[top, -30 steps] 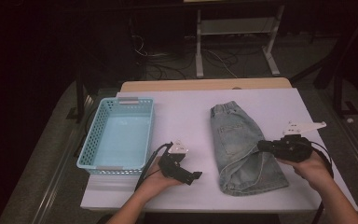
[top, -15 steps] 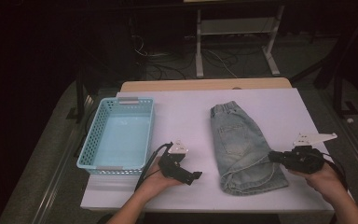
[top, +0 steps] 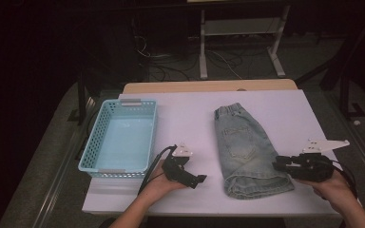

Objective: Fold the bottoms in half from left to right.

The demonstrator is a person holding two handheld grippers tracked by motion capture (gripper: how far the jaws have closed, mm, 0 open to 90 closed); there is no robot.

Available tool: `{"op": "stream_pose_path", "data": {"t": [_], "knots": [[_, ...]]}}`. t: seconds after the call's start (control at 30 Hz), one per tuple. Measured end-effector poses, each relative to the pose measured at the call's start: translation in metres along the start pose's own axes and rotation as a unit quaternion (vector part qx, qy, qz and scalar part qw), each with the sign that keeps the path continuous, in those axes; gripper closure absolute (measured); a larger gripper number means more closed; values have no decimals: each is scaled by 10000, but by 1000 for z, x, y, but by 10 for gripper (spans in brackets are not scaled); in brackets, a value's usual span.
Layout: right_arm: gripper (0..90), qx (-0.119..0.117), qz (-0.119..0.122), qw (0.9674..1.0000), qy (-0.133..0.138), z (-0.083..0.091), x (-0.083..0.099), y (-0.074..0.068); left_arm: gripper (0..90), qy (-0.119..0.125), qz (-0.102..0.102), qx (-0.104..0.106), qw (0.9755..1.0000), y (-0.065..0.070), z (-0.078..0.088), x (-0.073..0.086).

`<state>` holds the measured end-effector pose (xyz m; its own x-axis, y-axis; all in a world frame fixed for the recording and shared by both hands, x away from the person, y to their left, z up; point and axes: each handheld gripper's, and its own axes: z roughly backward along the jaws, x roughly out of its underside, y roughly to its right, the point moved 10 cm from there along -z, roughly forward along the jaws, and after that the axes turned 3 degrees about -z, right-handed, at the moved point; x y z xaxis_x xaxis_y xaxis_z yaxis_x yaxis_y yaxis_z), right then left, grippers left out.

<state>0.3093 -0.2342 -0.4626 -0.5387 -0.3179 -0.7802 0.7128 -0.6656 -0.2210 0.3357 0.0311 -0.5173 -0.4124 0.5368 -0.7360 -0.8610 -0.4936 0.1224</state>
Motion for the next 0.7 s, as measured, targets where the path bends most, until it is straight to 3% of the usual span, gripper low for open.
{"op": "stream_pose_path", "data": {"t": [0.33, 0.53, 0.7], "knots": [[668, -700, 369, 9966, -228, -39, -15, -42, 2, 10, -13, 6, 10000, 1, 0, 0], [662, -1082, 638, 9912, -421, -65, -19, -67, 2, 3, -12, 9, 10000, 1, 0, 0], [676, -1114, 821, 9877, -723, -84, -14, -73, 2, -2, -16, 10, 10000, 1, 0, 0]]}}
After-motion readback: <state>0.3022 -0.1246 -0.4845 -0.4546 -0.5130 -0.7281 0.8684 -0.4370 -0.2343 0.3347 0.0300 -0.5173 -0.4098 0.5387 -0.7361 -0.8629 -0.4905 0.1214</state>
